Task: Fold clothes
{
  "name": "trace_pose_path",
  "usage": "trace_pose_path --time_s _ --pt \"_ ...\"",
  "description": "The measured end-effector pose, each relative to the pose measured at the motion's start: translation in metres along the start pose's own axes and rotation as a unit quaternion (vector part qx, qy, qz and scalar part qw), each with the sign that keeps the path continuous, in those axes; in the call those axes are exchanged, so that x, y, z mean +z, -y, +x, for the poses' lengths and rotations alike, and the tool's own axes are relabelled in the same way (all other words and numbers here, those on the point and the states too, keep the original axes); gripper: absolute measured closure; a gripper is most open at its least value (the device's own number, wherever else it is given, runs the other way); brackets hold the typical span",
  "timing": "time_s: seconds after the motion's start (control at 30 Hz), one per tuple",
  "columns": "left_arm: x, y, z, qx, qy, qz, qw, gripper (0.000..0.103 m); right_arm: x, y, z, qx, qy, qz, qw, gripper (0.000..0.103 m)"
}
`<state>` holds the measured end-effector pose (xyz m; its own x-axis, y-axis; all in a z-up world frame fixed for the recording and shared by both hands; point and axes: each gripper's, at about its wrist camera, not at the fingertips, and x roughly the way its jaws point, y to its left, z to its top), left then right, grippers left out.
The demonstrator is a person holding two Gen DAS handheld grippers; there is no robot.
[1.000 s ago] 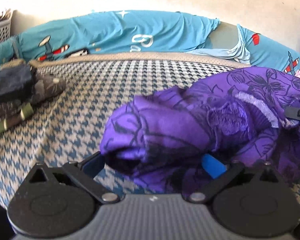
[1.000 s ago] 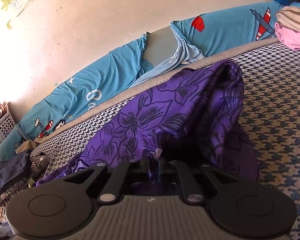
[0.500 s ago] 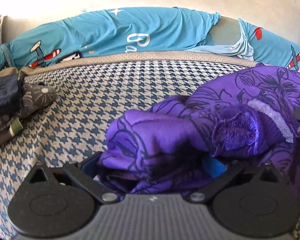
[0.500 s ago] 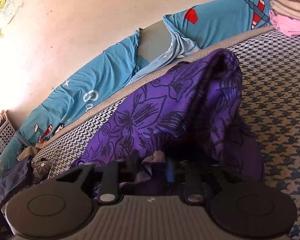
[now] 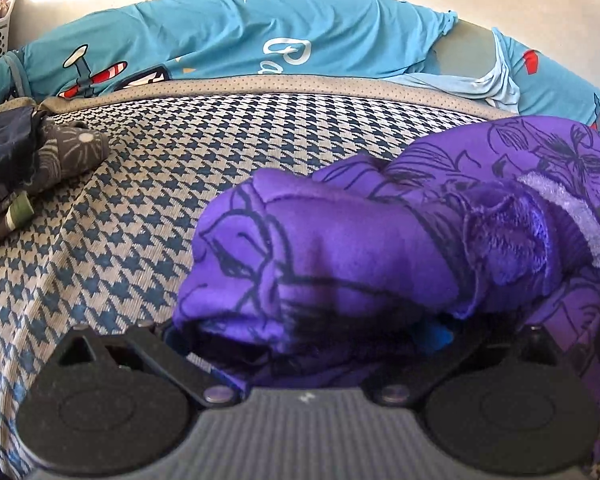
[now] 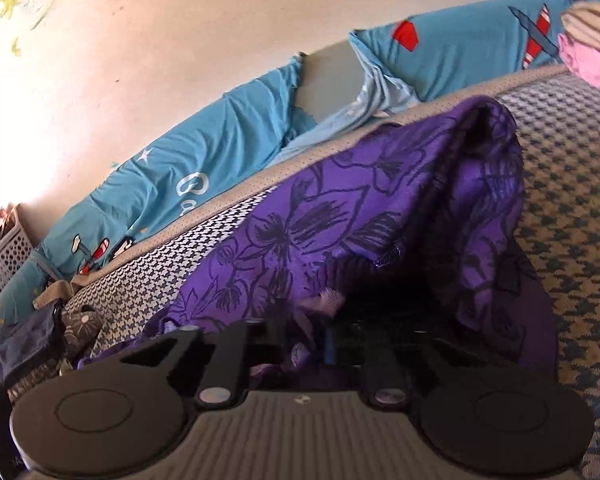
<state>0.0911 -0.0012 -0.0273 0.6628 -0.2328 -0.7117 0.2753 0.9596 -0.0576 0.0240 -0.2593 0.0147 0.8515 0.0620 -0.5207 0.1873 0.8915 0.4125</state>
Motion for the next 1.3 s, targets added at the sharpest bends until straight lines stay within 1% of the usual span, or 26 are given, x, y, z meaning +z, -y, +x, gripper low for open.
trace_pose_path --time_s 0.1,0.37,0.87,1.07,1.3 --pt "0.0 0.001 0.0 0.001 -0.001 0.0 1.0 0.0 -0.001 -0.004 -0.004 0.004 0.008 -0.016 1.0 0.093" --pt "-0.002 0.004 0.0 0.002 0.002 0.006 1.0 0.0 0.0 0.001 -0.01 0.022 0.014 -0.002 1.0 0.095" --pt "-0.003 0.005 -0.001 0.005 0.002 0.007 1.0 0.0 -0.003 0.006 -0.012 0.016 0.007 0.007 1.0 0.095" --pt "-0.004 0.009 -0.001 0.013 0.006 0.01 0.9999 0.0 -0.003 0.006 -0.011 0.014 0.005 0.007 1.0 0.095" --pt "-0.003 0.005 -0.004 0.001 0.006 0.004 1.0 0.0 -0.001 0.008 -0.014 0.016 0.002 -0.005 1.0 0.095"
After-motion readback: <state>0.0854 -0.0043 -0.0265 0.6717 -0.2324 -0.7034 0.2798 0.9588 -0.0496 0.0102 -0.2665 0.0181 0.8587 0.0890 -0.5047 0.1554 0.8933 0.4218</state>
